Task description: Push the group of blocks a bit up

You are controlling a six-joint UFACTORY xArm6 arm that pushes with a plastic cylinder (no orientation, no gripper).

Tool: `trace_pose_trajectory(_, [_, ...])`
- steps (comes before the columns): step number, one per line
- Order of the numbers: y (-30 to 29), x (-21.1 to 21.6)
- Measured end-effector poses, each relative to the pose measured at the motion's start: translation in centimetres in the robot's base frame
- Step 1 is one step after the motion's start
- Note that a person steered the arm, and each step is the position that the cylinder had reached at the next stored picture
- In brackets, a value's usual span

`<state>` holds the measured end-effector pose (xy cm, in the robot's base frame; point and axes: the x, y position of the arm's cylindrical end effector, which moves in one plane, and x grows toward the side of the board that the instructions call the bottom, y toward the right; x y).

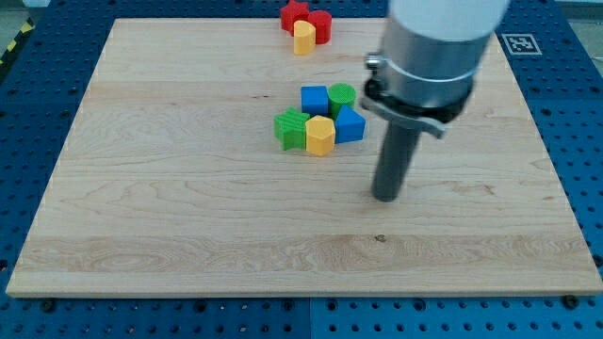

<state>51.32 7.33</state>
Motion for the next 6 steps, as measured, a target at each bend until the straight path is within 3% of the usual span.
trace_pose_trajectory(1, [-4.2, -1.9])
trace_pose_trajectory(6, [-8.7, -8.8])
